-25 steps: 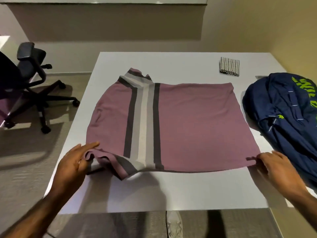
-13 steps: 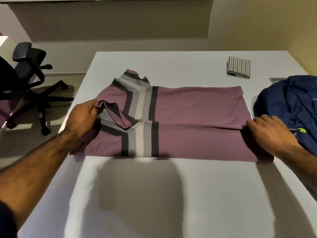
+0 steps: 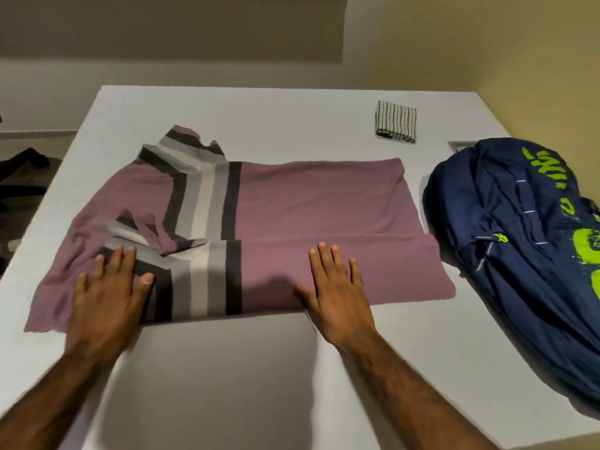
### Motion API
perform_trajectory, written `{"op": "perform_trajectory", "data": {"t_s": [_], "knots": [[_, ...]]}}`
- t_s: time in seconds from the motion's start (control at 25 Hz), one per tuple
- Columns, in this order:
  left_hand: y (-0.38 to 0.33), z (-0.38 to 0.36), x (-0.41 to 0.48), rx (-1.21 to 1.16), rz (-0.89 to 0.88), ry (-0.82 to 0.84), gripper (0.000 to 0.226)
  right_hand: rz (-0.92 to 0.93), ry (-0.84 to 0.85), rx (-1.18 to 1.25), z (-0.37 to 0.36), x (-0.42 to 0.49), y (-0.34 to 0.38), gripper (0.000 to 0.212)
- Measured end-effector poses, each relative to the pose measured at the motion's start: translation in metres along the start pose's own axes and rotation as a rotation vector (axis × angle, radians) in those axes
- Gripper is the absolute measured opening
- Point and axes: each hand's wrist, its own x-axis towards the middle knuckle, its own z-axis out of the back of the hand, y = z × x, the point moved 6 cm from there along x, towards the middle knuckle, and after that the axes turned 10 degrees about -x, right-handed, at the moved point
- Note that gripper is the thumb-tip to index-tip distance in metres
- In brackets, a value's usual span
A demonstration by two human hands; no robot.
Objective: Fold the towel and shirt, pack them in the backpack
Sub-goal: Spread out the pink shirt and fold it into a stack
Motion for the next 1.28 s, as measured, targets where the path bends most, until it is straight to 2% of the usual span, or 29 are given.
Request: {"op": "perform_trajectory", "data": {"t_s": [0.12,0.28,0.4,0.52,0.64,0.84,0.92,0.96,1.08,1.2,1.28], "knots": [[0.012,0.002,0.002,0.065,-0.02,0.027,0.077,-0.018,-0.076,-0.062,-0.001,-0.004,-0.046,0.086],[0.016,0.015,0.005,0.081,-0.024,0.051,0.079,-0.184,-0.052,-0.03,-0.001,-0.007,-0.144,0.089],[0.023,0.02,0.005,0.07,0.009,0.089,0.078,-0.26,-0.13,-0.107,0.022,-0.008,-0.155,0.08],[0.021,0.03,0.012,0.047,-0.021,0.1,0.075,-0.079,-0.303,-0.063,0.044,-0.002,-0.082,0.053],[0.023,0.049,0.03,0.036,-0.071,0.066,0.064,0.219,-0.37,0.023,0.066,0.027,0.03,0.044],[0.017,0.079,0.093,-0.103,-0.112,-0.115,0.044,0.581,-0.43,0.109,0.088,0.093,0.18,0.062],[0.01,0.079,0.117,-0.111,-0.161,-0.061,0.04,0.66,-0.369,0.084,0.087,0.111,0.213,0.06],[0.008,0.076,0.127,-0.093,-0.178,0.014,0.042,0.675,-0.328,0.072,0.084,0.117,0.224,0.052],[0.001,0.07,0.142,0.038,-0.227,0.207,0.052,0.605,-0.269,0.056,0.084,0.134,0.237,0.008],[0.0,0.068,0.156,0.039,-0.225,0.236,0.061,0.303,-0.191,0.174,0.096,0.153,0.22,0.018],[-0.005,0.066,0.166,0.062,-0.238,0.24,0.055,0.139,-0.166,0.28,0.098,0.165,0.205,0.017]]}}
